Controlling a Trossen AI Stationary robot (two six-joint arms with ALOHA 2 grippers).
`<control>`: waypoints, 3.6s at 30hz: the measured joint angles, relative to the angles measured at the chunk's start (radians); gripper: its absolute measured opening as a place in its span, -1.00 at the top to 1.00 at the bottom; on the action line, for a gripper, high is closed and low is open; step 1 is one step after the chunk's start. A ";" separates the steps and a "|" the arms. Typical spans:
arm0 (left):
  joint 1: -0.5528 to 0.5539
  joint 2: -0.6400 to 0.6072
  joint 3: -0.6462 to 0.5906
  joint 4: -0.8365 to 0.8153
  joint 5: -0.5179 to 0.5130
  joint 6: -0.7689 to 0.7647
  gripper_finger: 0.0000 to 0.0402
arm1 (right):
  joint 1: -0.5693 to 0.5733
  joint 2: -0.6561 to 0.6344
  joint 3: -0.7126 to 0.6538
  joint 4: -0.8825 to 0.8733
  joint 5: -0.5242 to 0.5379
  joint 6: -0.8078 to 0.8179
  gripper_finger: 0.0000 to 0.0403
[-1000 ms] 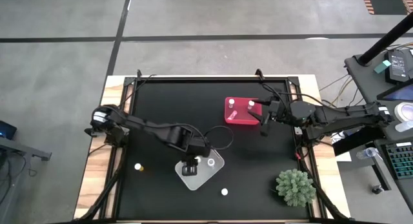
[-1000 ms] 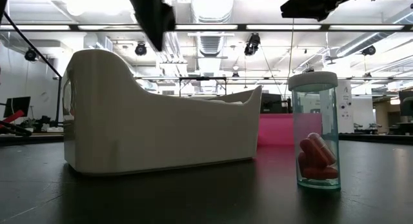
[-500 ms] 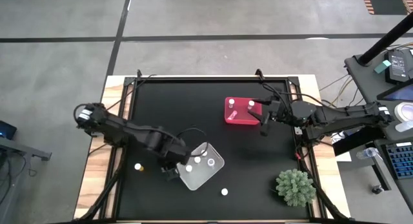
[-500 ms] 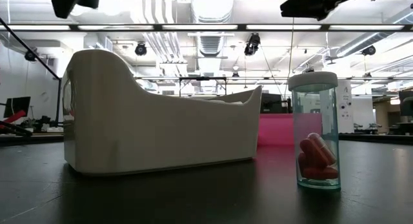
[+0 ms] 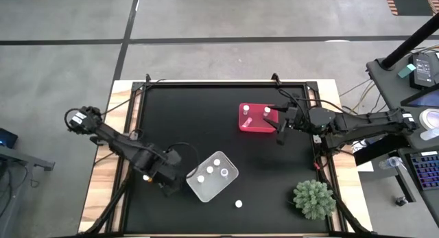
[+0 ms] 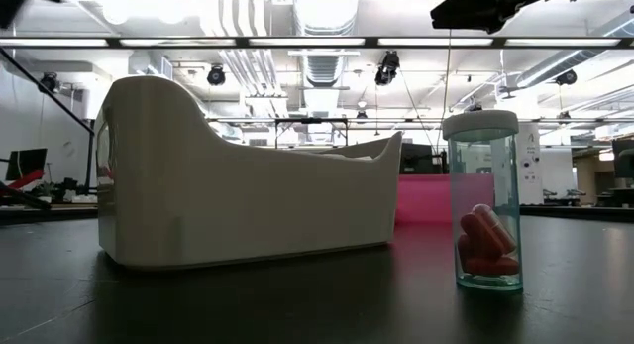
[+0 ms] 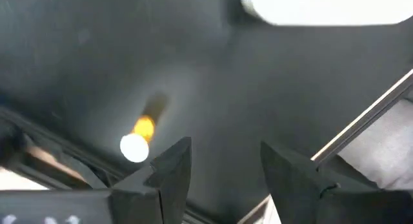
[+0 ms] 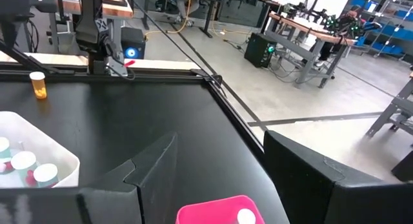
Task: Pick and place medicine bottles into bin by pill shape (circle, oval)
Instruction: Put the yellow tablet bottle into the red bin
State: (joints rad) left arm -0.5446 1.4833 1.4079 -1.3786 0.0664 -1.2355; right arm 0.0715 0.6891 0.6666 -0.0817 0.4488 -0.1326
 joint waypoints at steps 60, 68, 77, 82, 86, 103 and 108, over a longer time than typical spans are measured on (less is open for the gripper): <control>-0.138 -0.129 -0.560 0.229 0.077 -0.360 -0.06 | 0.000 0.000 0.003 -0.011 -0.001 -0.025 -0.11; -0.138 -0.129 -0.564 0.253 0.059 -0.352 0.17 | 0.000 0.000 0.003 -0.014 -0.001 -0.025 -0.11; -0.138 -0.129 -0.564 0.253 0.059 -0.349 0.53 | 0.000 0.000 0.003 -0.015 -0.001 -0.025 -0.11; -0.137 -0.129 -0.563 0.254 0.059 -0.346 0.50 | 0.000 0.000 0.003 -0.015 -0.001 -0.025 -0.11; -0.125 -0.129 -0.522 0.243 0.059 -0.308 0.49 | 0.000 0.000 0.003 -0.014 -0.001 -0.025 -0.11; 0.112 -0.124 -0.095 0.120 -0.144 0.128 0.50 | 0.000 0.183 0.058 0.029 -0.255 -0.009 -0.11; 0.168 -0.097 -0.031 0.248 -0.254 0.341 0.50 | 0.000 0.323 0.116 0.044 -0.274 -0.016 -0.11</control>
State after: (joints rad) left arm -0.3766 1.3862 1.3772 -1.1310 -0.1872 -0.8945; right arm 0.0711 1.0125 0.7826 -0.0379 0.1751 -0.1483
